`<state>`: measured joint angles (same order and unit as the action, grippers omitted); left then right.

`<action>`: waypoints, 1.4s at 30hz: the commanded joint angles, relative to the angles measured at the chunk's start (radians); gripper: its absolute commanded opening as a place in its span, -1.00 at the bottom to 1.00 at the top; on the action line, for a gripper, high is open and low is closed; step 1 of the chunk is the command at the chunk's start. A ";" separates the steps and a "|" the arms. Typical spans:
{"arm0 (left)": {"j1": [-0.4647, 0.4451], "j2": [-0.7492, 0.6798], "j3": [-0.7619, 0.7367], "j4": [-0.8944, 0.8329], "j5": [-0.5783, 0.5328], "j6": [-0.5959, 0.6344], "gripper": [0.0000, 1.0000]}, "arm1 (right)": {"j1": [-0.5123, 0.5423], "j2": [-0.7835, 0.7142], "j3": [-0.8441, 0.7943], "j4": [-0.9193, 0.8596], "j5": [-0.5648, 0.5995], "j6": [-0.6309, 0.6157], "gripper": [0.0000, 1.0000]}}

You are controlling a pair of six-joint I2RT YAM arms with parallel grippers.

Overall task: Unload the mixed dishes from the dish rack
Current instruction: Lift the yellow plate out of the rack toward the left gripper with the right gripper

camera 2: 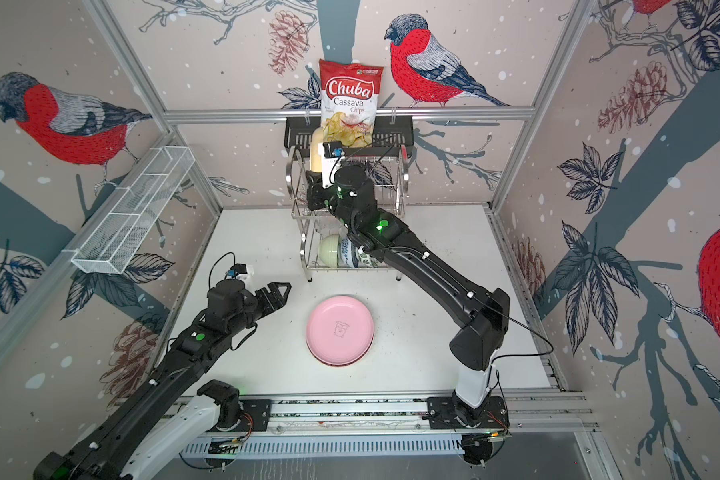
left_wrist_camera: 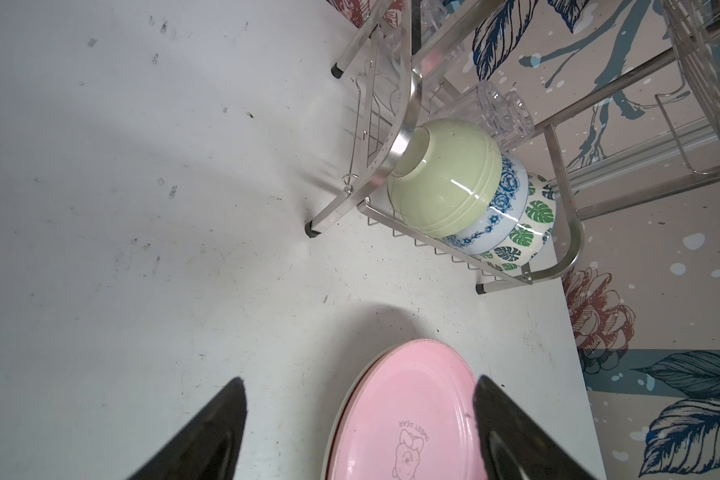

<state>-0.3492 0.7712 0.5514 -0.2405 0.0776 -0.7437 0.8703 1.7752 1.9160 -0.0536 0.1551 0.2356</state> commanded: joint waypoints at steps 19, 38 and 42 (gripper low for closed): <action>0.017 0.004 0.176 -0.062 -0.118 0.048 0.77 | 0.087 -0.544 -0.593 0.202 0.056 0.020 -0.96; 0.021 -0.016 0.360 -0.201 -0.201 0.176 0.94 | 0.502 -0.583 -0.712 -0.069 0.492 -0.217 -0.98; 0.022 -0.013 0.441 -0.254 -0.217 0.198 0.94 | 0.543 -0.550 -0.761 -0.094 0.568 -0.214 -0.99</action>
<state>-0.3290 0.7570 0.9577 -0.4427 -0.1104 -0.5911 1.3952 1.2072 1.1721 -0.1261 0.6193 0.0425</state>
